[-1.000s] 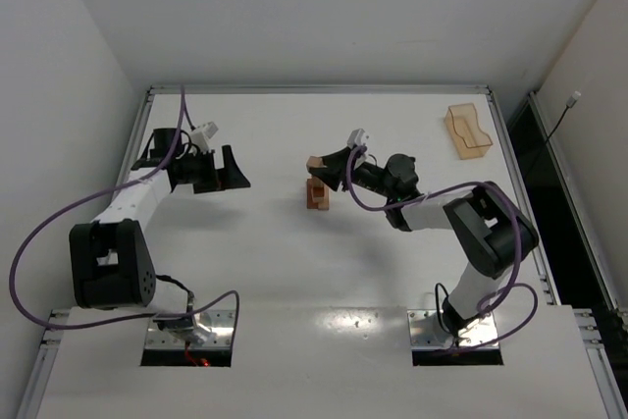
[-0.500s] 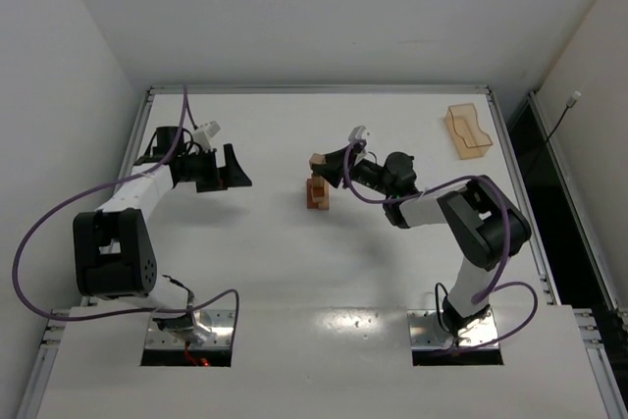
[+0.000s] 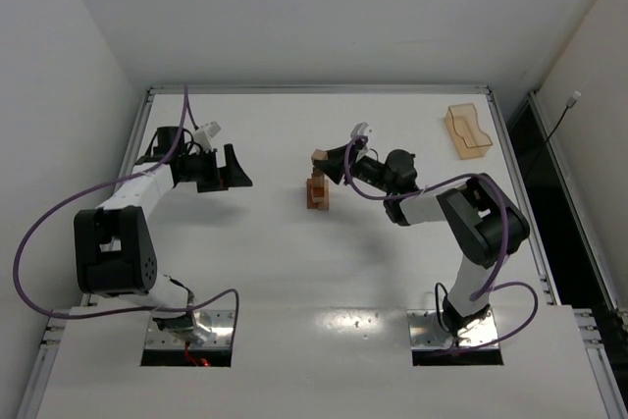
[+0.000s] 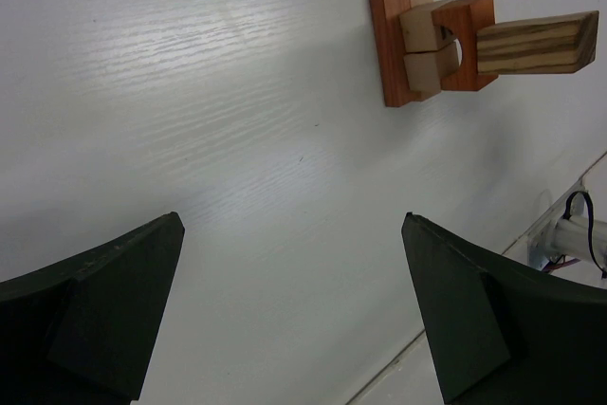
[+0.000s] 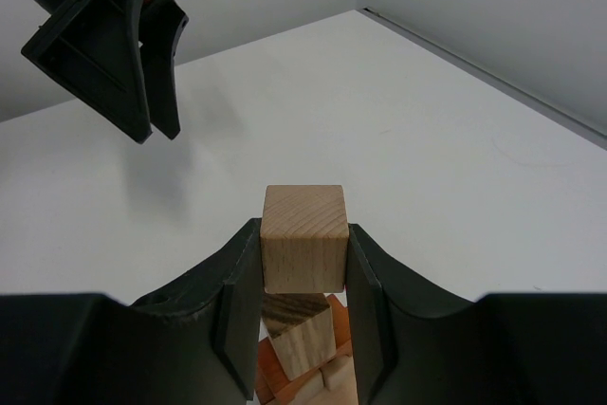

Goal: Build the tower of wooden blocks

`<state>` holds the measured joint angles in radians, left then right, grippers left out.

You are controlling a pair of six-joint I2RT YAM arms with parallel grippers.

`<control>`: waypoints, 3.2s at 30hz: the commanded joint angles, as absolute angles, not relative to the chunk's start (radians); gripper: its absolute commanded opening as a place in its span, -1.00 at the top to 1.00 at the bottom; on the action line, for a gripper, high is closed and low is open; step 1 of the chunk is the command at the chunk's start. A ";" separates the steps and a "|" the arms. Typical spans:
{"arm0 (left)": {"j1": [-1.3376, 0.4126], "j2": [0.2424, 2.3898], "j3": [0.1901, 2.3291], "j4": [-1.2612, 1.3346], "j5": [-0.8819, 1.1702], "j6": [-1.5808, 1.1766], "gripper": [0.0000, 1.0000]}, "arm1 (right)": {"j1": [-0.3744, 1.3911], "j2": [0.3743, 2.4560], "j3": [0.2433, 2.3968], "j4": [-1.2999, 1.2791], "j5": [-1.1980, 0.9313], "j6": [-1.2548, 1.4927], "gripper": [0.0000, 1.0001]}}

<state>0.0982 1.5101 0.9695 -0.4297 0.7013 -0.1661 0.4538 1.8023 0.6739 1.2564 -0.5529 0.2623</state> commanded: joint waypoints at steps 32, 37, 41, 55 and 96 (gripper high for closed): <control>0.109 1.549 1.014 -0.387 0.732 -0.156 -0.99 | 0.459 1.829 0.710 1.312 -0.604 0.255 0.74; 0.109 1.558 1.014 -0.387 0.732 -0.156 -0.99 | 0.459 1.829 0.710 1.302 -0.615 0.246 0.67; 0.109 1.559 1.014 -0.387 0.732 -0.156 -0.99 | 0.459 1.829 0.710 1.292 -0.615 0.245 0.64; 0.109 1.568 1.014 -0.387 0.732 -0.156 -0.99 | 0.468 1.838 0.710 1.273 -0.615 0.236 0.17; 0.100 1.206 0.893 -0.396 0.589 -0.120 -0.99 | 0.350 1.479 1.159 -0.200 -0.350 -0.158 -0.50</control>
